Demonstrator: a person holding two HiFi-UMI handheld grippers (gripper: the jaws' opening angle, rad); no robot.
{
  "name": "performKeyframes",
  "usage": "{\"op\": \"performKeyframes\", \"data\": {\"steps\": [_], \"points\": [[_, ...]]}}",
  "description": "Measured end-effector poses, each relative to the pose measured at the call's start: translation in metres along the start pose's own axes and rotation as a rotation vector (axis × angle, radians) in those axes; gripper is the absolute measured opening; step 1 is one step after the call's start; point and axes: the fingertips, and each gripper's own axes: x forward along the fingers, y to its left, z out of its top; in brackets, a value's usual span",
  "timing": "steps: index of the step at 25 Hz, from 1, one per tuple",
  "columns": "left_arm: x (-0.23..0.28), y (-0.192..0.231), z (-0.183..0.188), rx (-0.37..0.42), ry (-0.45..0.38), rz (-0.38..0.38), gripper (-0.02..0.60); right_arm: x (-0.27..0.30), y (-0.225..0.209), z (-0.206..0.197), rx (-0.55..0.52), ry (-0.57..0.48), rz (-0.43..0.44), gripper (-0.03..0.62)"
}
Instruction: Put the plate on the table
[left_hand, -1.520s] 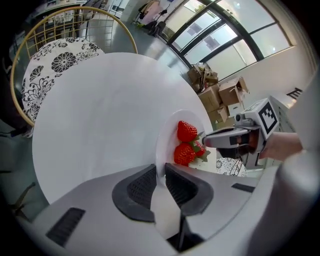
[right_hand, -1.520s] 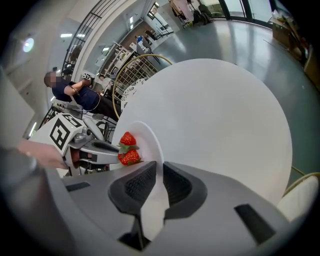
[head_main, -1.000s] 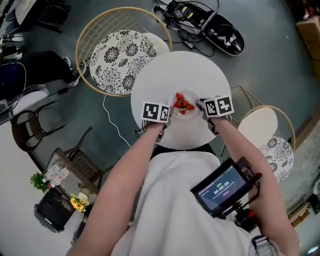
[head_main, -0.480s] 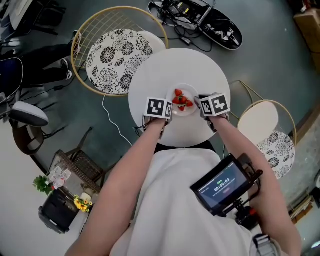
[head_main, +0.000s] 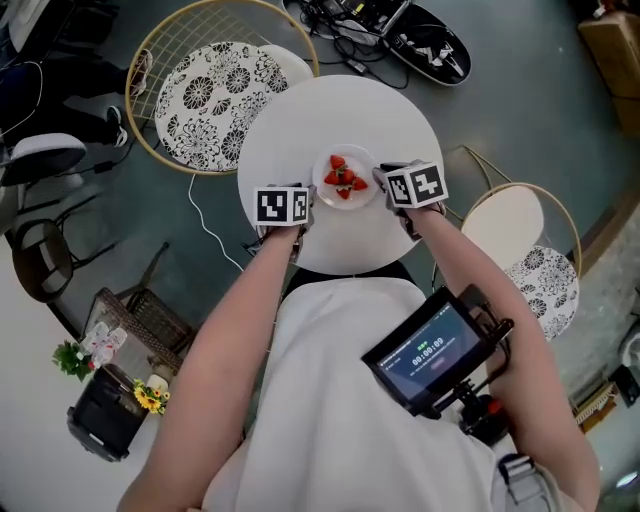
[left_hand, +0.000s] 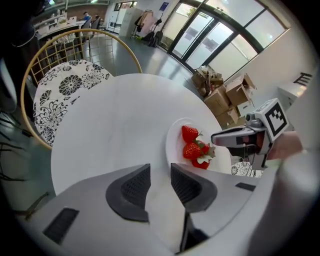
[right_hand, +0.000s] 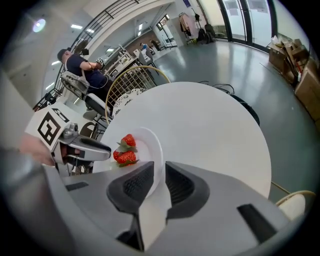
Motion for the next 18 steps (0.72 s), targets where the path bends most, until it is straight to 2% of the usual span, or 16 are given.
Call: {"op": "performKeyframes", "data": {"steps": [5,18], "points": [[-0.012,0.006,-0.006,-0.008,-0.043,0.012,0.107,-0.009,0.001,0.002,-0.010,-0.045,0.003,0.049],[-0.057,-0.026,-0.029,0.037,-0.229,-0.004,0.104,-0.060,0.023,-0.008,-0.074,-0.168,0.021,0.044]]}}
